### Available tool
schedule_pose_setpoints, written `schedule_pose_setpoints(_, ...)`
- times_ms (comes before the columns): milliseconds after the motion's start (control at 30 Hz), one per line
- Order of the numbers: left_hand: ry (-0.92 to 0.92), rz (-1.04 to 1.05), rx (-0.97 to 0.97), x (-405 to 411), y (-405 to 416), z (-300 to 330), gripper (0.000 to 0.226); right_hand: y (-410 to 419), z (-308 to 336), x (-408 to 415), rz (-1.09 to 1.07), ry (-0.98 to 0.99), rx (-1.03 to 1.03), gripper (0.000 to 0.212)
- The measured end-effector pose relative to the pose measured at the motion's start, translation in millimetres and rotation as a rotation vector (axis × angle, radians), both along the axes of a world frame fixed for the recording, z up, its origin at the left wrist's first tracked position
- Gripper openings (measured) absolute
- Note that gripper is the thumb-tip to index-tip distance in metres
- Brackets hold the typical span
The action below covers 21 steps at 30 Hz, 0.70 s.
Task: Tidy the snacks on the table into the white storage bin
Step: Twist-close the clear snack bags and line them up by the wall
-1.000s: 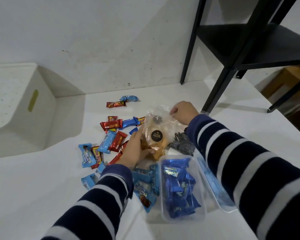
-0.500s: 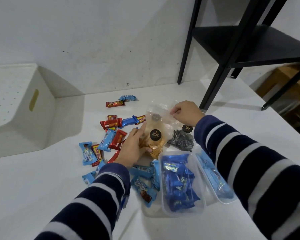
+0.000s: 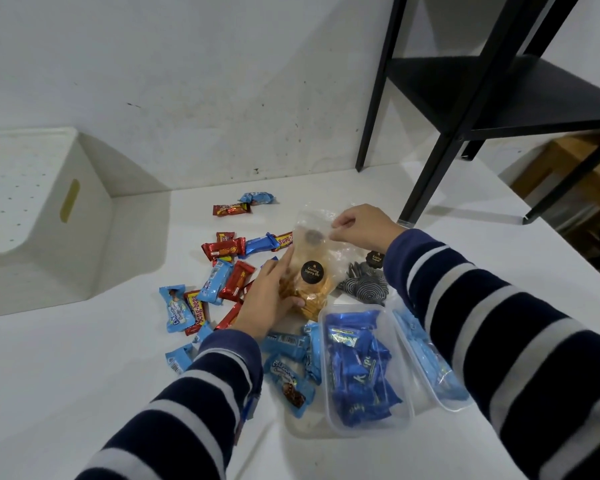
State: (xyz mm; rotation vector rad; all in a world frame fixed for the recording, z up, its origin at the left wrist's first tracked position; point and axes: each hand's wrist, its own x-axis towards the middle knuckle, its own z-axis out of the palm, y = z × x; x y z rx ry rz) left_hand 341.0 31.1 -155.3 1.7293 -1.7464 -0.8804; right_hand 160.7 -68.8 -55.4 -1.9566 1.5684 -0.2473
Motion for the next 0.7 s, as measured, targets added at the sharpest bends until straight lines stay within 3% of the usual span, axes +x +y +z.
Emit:
schedule_pose_setpoints(167, -0.011, 0.007, 0.002, -0.2, 0.1, -1.5, 0.101, -2.7, -3.1, 9.4, -0.053, -0.008, -0.078, 0.008)
schedule_pose_setpoints(433, -0.012, 0.001, -0.002, -0.6, 1.5, 1.4, 0.101, -2.6, -5.4, 17.9, -0.028, -0.017, -0.036, 0.017)
schedule_pose_setpoints(700, 0.003, -0.008, -0.039, 0.9, 3.4, 0.0, 0.098, -2.7, -5.5, 29.1, -0.066, 0.023, -0.048, 0.007)
